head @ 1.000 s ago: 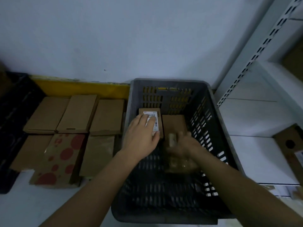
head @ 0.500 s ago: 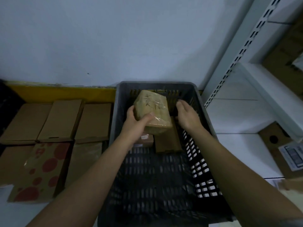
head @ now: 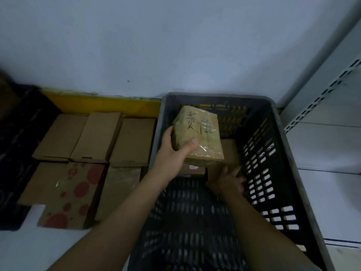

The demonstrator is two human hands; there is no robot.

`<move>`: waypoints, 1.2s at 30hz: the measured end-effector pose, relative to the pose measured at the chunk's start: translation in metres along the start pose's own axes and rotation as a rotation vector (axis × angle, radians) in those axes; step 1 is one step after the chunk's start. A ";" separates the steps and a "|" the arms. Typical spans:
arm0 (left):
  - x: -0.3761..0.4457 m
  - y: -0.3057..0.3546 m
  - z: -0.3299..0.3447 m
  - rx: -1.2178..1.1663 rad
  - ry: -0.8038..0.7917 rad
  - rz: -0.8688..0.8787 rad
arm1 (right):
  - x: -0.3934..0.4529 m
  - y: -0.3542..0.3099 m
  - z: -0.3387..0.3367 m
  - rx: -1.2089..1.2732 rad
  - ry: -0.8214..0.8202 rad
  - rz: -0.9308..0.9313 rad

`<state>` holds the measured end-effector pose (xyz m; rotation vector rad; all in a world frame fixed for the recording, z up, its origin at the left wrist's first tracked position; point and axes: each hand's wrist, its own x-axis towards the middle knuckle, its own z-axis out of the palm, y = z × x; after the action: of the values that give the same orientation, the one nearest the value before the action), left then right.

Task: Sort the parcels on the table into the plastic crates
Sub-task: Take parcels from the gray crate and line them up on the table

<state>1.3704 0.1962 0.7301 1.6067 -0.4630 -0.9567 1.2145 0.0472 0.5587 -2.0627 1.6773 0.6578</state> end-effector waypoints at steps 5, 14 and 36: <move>0.002 0.015 -0.001 -0.022 0.015 0.047 | -0.015 0.011 -0.046 -0.027 0.079 -0.066; -0.017 0.060 -0.029 -0.267 0.165 0.155 | -0.118 0.020 -0.186 0.096 0.287 -0.207; -0.063 -0.027 -0.374 -0.371 0.644 0.064 | -0.296 -0.268 -0.049 0.190 0.544 -0.564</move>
<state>1.6209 0.4818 0.7315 1.4444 0.1064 -0.4011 1.4321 0.3069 0.7761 -2.5374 1.2125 -0.2552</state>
